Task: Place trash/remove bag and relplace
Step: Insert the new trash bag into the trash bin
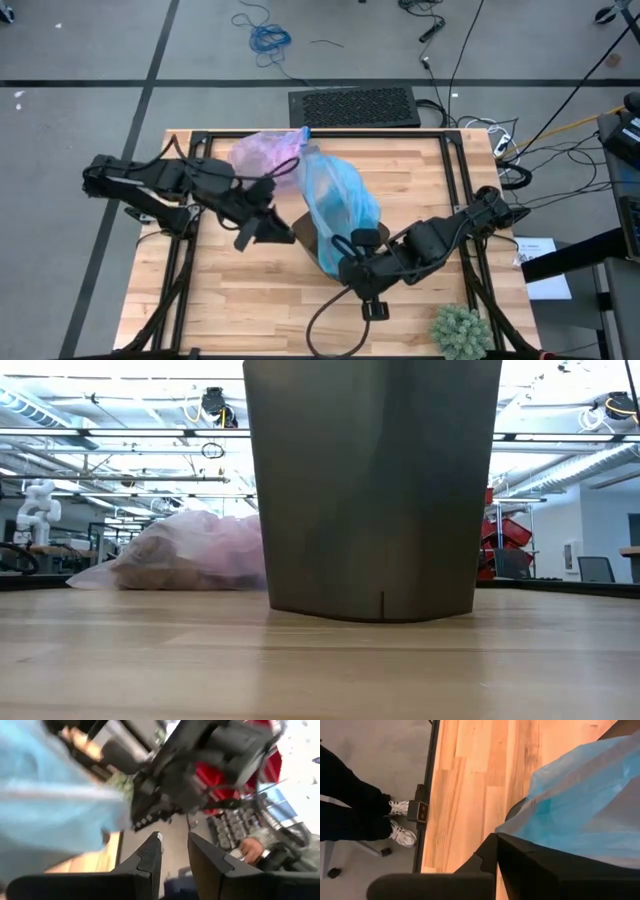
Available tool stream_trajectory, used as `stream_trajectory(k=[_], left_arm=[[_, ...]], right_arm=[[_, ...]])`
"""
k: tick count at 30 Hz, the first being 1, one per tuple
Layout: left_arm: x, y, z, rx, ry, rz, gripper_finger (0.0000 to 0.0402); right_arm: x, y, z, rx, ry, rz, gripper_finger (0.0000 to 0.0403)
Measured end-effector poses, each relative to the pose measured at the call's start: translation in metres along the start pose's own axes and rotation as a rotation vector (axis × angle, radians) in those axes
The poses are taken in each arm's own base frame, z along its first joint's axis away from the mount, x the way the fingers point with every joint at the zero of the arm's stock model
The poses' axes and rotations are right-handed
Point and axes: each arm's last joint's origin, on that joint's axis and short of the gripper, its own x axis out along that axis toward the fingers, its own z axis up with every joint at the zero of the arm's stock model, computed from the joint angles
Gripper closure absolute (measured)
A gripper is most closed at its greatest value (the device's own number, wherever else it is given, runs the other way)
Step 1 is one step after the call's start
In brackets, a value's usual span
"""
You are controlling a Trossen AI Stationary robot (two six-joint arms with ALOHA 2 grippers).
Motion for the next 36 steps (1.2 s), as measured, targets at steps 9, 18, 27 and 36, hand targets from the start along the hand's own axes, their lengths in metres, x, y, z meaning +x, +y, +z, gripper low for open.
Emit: stream_trajectory(k=[9, 18, 27, 36], left_arm=[[0.001, 0.022, 0.026, 0.126, -0.12, 0.08, 0.0354], [0.032, 0.053, 0.044, 0.189, -0.008, 0.092, 0.0398], [0.045, 0.066, 0.06, 0.246, 0.17, 0.177, 0.04], [0.059, 0.075, 0.032, 0.237, 0.403, 0.25, 0.0401]], right_arm=[[0.0, 0.0, 0.0, -0.031, -0.001, -0.001, 0.0403], [0.0, 0.0, 0.0, -0.053, 0.001, 0.002, 0.0403], [0.0, 0.0, 0.0, -0.049, 0.007, 0.006, 0.0403], [-0.004, -0.002, -0.002, 0.025, 0.006, -0.004, 0.0403]])
